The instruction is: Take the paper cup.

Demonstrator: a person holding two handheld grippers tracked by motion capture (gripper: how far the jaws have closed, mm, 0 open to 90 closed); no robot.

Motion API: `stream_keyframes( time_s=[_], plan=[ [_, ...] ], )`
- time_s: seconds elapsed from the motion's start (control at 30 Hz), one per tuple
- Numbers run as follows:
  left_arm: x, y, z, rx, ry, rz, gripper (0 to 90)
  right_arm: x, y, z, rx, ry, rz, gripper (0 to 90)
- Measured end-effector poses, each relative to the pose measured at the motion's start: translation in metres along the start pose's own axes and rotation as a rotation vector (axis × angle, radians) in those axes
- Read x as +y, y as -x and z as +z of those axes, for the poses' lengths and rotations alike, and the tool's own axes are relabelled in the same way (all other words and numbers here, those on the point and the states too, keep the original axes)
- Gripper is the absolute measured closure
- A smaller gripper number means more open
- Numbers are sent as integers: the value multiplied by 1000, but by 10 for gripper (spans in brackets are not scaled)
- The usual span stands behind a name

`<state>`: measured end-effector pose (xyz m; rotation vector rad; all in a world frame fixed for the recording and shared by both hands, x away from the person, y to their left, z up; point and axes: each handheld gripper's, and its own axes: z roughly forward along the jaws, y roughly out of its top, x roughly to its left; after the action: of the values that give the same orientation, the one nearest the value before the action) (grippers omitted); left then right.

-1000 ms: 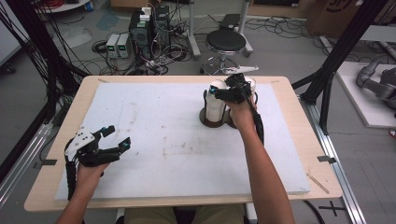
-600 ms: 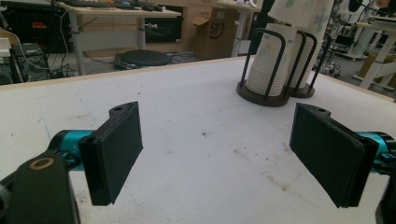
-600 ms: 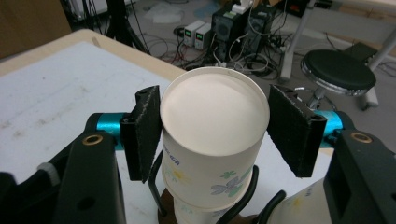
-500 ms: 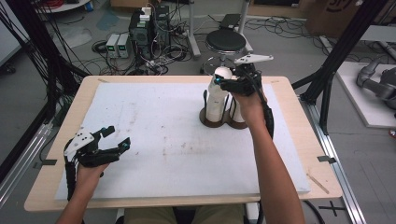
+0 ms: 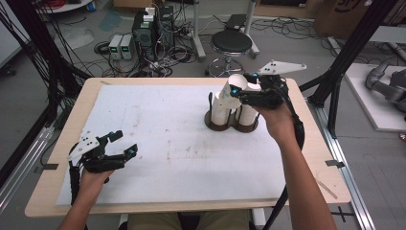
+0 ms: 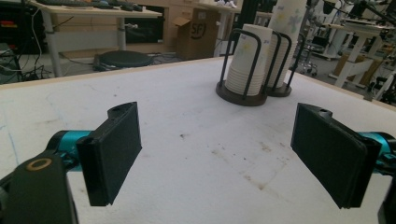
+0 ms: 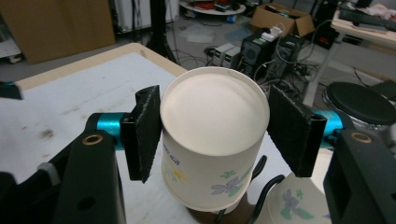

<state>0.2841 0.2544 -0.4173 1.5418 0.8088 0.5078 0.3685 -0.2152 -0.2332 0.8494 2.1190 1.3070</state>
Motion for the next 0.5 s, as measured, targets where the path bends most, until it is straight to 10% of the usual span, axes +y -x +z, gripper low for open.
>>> stream_keyframes(
  time_s=[0.5],
  plan=[
    [0, 7, 6, -88, 2, 3, 155, -60, -23, -25, 160, -4, -16, 386]
  ],
)
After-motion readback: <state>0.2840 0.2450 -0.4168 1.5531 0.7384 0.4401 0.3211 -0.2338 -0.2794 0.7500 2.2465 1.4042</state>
